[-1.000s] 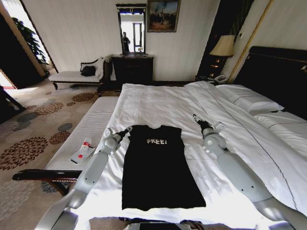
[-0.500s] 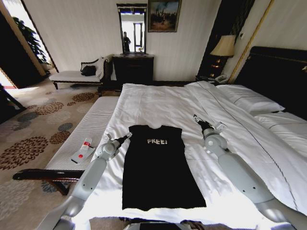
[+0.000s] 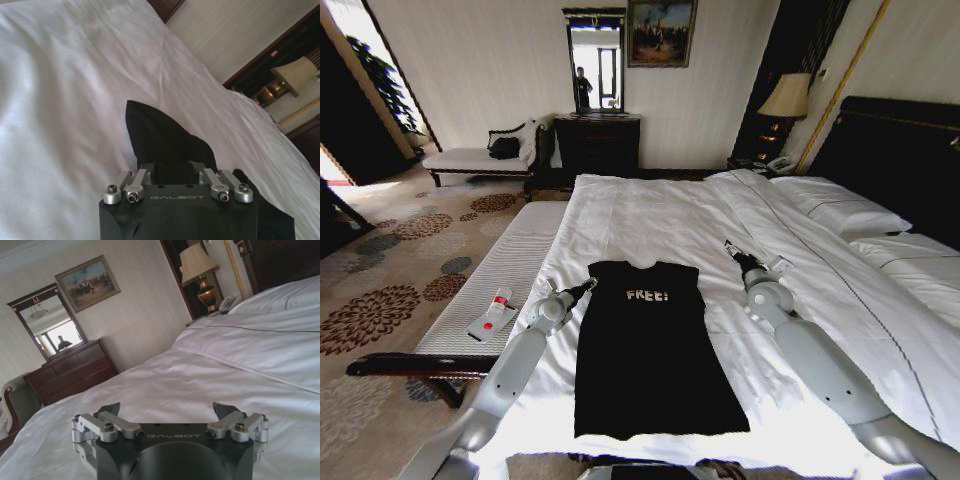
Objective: Fold the clothes on the bed.
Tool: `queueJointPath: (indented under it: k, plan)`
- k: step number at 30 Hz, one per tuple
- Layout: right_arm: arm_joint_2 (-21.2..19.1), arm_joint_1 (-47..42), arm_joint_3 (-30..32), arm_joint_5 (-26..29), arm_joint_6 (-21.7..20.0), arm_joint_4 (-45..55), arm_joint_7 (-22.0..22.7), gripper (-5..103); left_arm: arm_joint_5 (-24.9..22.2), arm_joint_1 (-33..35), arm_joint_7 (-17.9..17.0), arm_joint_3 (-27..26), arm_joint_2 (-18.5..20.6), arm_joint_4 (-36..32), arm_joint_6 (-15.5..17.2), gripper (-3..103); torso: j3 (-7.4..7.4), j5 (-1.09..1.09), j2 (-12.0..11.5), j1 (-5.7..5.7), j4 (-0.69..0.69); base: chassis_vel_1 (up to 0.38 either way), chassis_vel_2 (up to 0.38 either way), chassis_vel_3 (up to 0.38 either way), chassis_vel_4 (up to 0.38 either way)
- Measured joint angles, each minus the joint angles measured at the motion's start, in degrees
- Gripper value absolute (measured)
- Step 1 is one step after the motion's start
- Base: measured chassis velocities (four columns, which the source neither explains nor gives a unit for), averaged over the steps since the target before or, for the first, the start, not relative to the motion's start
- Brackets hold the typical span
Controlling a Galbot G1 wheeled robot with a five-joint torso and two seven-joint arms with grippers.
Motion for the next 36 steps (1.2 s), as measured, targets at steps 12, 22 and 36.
queueJointPath:
  k: [12,22,36]
  plan:
    - [0.08,0.18,-0.16,-0.12,0.00,-0.53,-0.03,100,0.83,-0.68,0.81,1.03,-1.01,1.63,-0.13,1,0.01,0.00,0.00,0.00,0.00,0.000,0.000,0.000,0.000]
    - [0.42,0.26,-0.23,-0.36,0.00,-0.87,-0.05,100,4.59,-1.52,3.24,4.78,0.72,-0.42,-1.22,1,0.01,0.00,0.00,0.00,0.01,0.000,0.000,0.000,0.000]
    - [0.67,-0.27,0.00,-0.83,0.09,-0.83,-0.05,100,9.96,-0.93,3.86,11.09,3.40,-3.64,-2.17,1,0.00,0.00,0.00,0.00,0.00,0.000,0.000,0.000,0.000]
